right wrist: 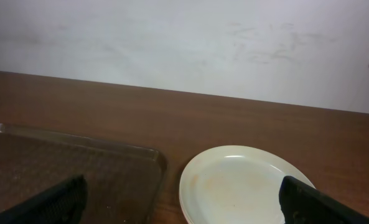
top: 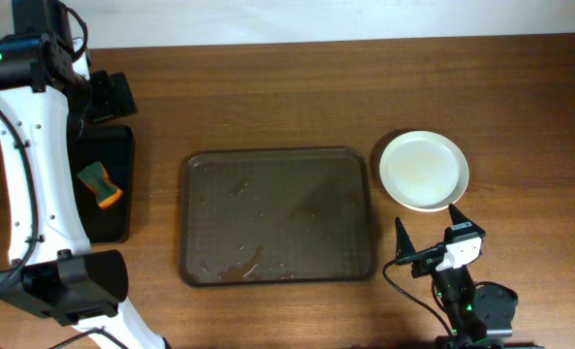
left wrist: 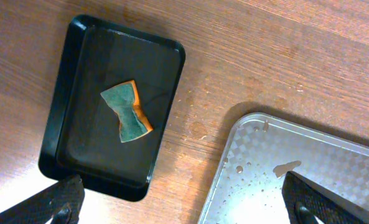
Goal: Clean dirty plates on tray and stack at the side
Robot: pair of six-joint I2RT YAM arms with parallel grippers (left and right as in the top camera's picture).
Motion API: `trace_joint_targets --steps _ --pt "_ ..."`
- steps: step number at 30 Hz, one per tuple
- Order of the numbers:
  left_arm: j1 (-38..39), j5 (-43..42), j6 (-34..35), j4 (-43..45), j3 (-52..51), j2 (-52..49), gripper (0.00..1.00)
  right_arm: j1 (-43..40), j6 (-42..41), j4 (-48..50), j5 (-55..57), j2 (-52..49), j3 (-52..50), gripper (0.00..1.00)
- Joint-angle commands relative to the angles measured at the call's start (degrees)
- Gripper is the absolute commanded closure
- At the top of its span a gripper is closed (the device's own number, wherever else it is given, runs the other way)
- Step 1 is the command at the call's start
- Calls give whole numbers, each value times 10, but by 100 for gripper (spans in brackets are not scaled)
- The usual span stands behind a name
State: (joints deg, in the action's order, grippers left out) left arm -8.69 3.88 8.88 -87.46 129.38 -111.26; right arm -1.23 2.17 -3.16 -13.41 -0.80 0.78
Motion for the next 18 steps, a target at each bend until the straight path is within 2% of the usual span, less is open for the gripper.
trace_joint_targets --steps 1,3,4,5,6,7,8,10,11,15,17,18 --pt "9 0 5 0 -14 55 0 5 4 -1 5 6 -5 2" --pt "11 0 5 0 -90 143 0 5 4 -1 5 6 -5 2" --pt "11 23 5 18 -166 214 1 5 4 -1 5 6 -5 2" --pt "11 62 5 128 -284 314 0 5 4 -1 5 6 -5 2" --pt "11 59 5 206 -362 371 0 5 4 -1 5 6 -5 2" --pt "11 39 5 324 -477 451 0 5 4 -1 5 6 -5 2" --pt "11 -17 5 482 -619 547 0 5 4 -1 5 6 -5 2" --pt "25 -55 -5 685 -810 671 0 5 4 -1 5 6 -5 2" --pt "44 -56 -32 759 -893 725 0 5 4 -1 5 6 -5 2" --pt "67 -56 -88 887 -1150 932 1 5 4 -1 5 6 -5 2" --pt "71 -56 -126 888 -1198 984 0 5 4 -1 5 6 -5 2" --pt "80 -56 -175 889 -1232 1023 1 5 4 -1 5 6 -5 2"
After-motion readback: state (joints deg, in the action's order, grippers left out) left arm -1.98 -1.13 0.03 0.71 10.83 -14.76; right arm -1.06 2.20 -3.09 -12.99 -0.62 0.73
